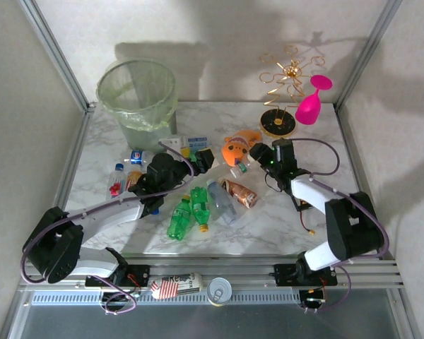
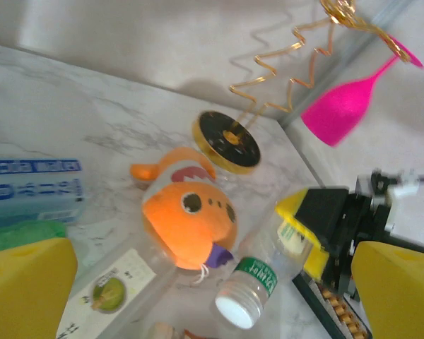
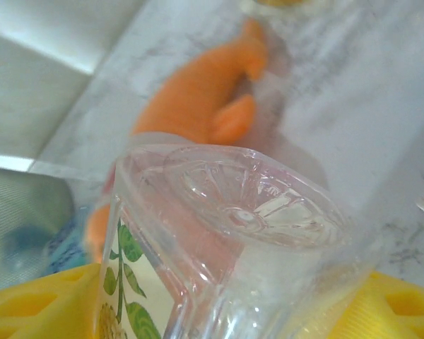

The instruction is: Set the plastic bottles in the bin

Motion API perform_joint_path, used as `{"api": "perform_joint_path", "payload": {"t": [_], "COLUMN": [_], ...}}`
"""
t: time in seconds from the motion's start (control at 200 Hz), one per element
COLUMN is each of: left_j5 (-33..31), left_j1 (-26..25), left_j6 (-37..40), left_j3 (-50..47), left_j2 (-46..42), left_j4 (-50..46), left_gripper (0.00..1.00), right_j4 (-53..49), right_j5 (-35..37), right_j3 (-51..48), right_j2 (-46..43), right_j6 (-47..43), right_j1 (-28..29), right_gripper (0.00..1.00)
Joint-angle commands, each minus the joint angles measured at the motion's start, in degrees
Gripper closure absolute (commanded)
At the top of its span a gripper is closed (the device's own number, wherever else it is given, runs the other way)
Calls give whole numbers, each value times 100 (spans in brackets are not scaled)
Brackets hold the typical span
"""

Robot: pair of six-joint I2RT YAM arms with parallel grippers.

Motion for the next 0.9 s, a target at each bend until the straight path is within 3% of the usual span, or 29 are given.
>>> {"api": "perform_joint_path", "payload": {"t": [0.0,0.125,0.29,0.436,0.666,0.896], "left_j5": [1381,2306,2916,3102,3171,3107], "left_j1": [87,78,2,-135,-293,-299], "left_j6": [512,903,1049,1039,1013,962], "left_j3": [502,1010,1376,1531,1754,1836], "left_j2": [226,583,1012,1313,1733,1881], "left_j4": [-17,-568,-948,-1075,-1204,-1204], "left_gripper": [0,0,1,4,12,31], "right_j4": [-210,-184,-154,33,74,70], "right_j5": [-425,-1053,-1566,-2017,-2066,-2094], "right_j3": [239,334,441,468,548,541], "right_j2": [-407,-763,-1063,-1110,-1114,-1149], "right_j6": [-786,-1140,-1328,-1315,-1435,-1490], "right_j1": [21,22,54,124,341,409], "right_gripper": [47,47,47,48,48,48]}}
